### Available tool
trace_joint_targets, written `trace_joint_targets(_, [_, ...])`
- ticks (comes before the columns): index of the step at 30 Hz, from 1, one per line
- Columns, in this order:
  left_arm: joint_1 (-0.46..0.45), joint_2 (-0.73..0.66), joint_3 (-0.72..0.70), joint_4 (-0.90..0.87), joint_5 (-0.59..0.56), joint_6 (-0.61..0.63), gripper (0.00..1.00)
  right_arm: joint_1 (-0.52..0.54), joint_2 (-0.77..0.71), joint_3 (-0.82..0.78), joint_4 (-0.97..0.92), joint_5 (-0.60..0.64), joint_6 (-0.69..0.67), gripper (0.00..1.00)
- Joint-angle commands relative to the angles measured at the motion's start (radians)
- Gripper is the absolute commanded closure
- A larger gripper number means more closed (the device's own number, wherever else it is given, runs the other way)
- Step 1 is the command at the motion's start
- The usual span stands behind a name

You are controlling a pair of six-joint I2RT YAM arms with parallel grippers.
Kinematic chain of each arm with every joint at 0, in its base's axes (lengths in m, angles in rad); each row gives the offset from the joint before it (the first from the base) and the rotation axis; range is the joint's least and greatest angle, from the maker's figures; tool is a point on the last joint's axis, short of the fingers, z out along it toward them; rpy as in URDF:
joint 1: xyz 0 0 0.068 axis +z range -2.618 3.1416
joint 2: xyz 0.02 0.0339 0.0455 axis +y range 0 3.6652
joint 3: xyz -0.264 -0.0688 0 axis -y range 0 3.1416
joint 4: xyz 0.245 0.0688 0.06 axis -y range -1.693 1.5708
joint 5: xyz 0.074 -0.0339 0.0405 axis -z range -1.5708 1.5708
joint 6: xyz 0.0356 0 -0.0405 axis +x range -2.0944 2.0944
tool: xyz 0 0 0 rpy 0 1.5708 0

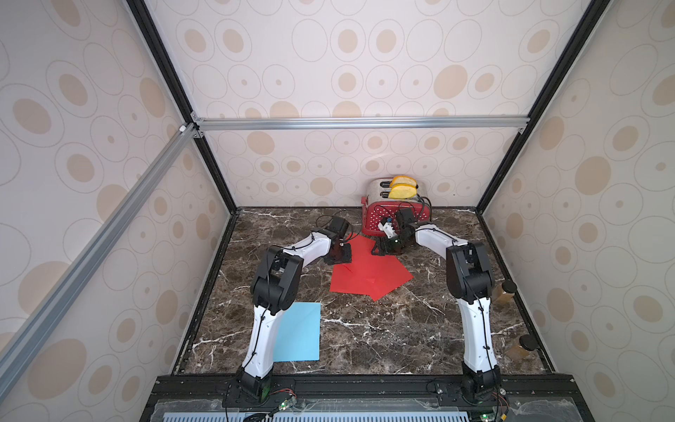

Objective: Sort the scattered colored papers by color
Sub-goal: Pick up the colored paper from the center of the board.

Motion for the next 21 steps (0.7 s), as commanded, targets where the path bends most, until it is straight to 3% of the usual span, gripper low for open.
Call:
trace_joint_targets(1, [-0.005, 0.029, -0.047, 0.025, 0.084, -0.038, 0.48, -0.042, 0.031, -0.040, -0.042, 0.081, 0.036, 0.36])
trace_joint_targets(7, [0.033, -0.028, -0.149, 0.315, 0.285, -0.206, 0.48, -0.043, 0.032, -0.048, -0.039, 0.078, 0.036, 0.36])
trace_joint_targets(14, [0.059, -0.054, -0.158, 0.537, 0.399, -0.369, 0.46, -0.042, 0.035, -0.048, -0.030, 0.070, 0.045, 0.36])
trace_joint_targets(21, [0.072, -0.067, -0.102, 0.484, 0.449, -0.359, 0.46, -0.042, 0.040, -0.046, -0.026, 0.065, 0.050, 0.36])
